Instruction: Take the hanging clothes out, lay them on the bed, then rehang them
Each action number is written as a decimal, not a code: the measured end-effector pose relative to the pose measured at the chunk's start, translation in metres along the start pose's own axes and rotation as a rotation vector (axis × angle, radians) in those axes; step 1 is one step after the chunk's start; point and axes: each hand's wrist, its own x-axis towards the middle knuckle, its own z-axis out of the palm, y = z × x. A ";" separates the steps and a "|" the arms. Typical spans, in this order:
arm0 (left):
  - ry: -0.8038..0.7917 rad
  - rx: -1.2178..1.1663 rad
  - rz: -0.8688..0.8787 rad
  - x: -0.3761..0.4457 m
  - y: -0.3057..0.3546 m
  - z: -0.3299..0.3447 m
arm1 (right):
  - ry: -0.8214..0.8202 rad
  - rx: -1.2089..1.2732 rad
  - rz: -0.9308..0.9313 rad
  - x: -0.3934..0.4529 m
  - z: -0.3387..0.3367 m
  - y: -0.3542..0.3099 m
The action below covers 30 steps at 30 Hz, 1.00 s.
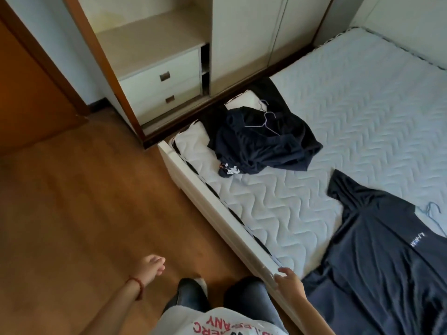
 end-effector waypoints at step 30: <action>0.066 0.610 0.650 0.331 0.481 0.108 | 0.382 0.093 -0.156 0.334 -0.156 -0.331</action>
